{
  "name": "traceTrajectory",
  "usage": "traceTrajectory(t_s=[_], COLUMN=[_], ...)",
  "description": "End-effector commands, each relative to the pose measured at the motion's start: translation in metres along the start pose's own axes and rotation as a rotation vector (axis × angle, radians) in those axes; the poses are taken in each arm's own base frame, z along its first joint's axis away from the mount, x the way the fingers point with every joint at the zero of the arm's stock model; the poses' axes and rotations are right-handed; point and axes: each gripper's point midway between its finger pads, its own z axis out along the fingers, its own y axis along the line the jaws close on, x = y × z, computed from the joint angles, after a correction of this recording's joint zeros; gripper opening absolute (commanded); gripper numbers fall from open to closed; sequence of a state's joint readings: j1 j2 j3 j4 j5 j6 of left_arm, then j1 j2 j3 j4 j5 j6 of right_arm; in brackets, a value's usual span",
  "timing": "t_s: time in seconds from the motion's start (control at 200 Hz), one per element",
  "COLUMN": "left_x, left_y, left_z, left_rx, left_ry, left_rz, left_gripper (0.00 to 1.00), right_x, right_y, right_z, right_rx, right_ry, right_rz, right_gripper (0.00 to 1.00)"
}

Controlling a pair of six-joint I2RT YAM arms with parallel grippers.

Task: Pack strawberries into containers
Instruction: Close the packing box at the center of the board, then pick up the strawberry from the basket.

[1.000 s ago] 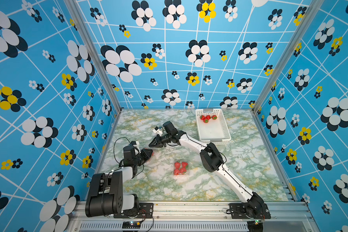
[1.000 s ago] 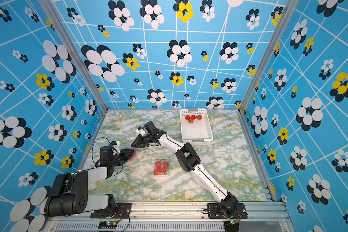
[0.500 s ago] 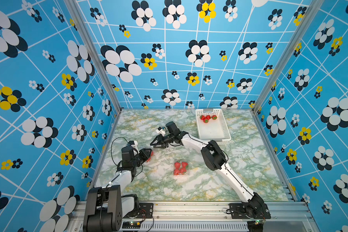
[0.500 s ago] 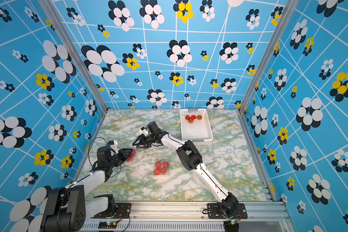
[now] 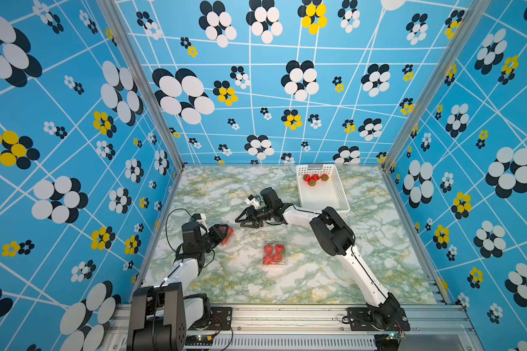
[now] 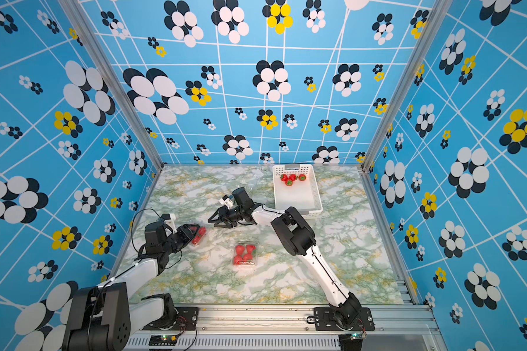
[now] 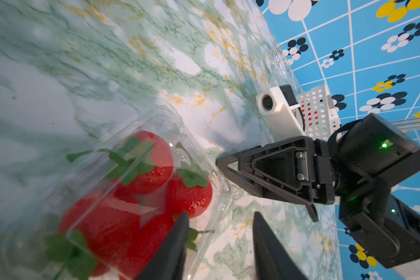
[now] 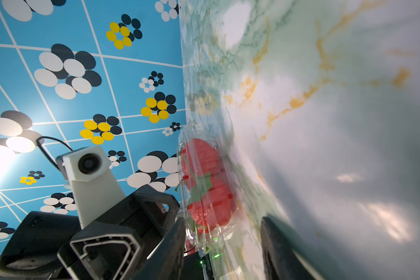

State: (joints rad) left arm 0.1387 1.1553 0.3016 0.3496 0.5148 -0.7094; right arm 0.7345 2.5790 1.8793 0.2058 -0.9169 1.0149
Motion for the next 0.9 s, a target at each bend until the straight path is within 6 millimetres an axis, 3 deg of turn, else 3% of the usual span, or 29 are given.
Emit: traceTrajectory(t_s=[0.0, 0.27, 0.42, 0.7, 0.894], left_x=[-0.008, -0.013, -0.024, -0.045, -0.047], left_y=[-0.006, -0.010, -0.023, -0.055, -0.064], left_z=[-0.006, -0.009, -0.012, -0.028, -0.029], left_rx=[0.002, 0.002, 0.029, 0.064, 0.074], left_ry=[-0.019, -0.031, -0.050, -0.088, -0.088], left_rz=[0.020, 0.030, 0.044, 0.090, 0.102], left_gripper=[0.50, 0.51, 0.51, 0.52, 0.53], right_x=[-0.010, -0.016, -0.018, -0.021, -0.028], right_y=[0.007, 0.004, 0.006, 0.034, 0.046], right_z=[-0.013, -0.024, -0.035, -0.061, -0.085], right_rx=[0.002, 0.009, 0.023, 0.115, 0.182], right_ry=[-0.055, -0.073, -0.086, -0.068, -0.080], right_rz=[-0.008, -0.008, -0.025, -0.148, -0.218], right_gripper=[0.52, 0.52, 0.52, 0.52, 0.52])
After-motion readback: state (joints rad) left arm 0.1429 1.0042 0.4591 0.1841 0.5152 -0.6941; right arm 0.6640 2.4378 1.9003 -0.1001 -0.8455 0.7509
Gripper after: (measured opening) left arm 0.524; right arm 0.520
